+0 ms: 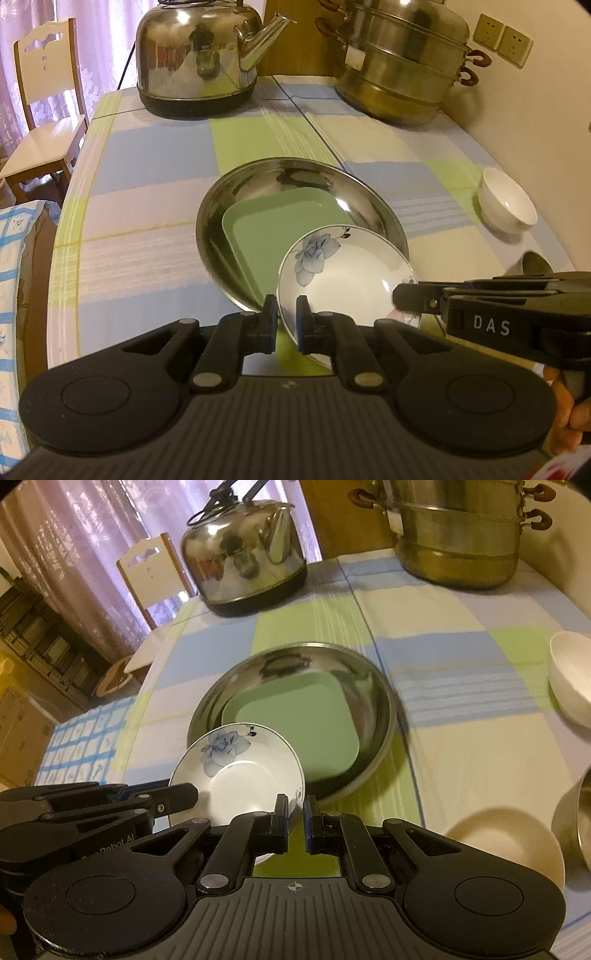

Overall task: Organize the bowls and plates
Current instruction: 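Carry the floral dish over and lower it onto the green plate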

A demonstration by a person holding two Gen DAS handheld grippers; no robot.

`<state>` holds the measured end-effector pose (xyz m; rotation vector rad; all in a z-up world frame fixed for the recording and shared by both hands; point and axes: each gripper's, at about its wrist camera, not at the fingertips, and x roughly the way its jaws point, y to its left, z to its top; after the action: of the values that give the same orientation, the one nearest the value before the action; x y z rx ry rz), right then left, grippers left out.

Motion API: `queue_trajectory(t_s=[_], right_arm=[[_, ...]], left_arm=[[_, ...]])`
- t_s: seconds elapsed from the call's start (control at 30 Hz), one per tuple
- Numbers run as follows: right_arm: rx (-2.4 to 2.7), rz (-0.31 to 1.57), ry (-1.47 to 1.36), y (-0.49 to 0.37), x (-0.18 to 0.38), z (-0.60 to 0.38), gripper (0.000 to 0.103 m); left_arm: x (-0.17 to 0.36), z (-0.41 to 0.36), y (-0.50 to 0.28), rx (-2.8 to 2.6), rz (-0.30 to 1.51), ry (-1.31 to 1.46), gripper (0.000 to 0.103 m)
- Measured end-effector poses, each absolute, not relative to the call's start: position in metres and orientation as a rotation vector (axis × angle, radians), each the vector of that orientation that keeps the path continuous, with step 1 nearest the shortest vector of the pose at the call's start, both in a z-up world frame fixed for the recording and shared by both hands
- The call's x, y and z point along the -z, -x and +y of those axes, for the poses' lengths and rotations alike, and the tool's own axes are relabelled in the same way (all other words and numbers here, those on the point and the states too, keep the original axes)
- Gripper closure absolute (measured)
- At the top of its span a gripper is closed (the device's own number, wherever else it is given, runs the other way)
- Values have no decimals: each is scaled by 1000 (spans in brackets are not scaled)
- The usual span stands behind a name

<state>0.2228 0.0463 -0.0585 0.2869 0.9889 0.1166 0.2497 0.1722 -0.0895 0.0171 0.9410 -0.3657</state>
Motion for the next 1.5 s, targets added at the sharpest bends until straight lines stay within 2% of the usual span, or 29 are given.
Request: queue_trajectory(t_s=[0.8, 1.5], right_arm=[[-91, 1012, -281, -290, 81, 34, 95], [-80, 1051, -287, -310, 110, 26, 95]], left_arm=[[109, 160, -315, 340, 962, -35, 94], [139, 148, -341, 306, 1032, -38, 94]])
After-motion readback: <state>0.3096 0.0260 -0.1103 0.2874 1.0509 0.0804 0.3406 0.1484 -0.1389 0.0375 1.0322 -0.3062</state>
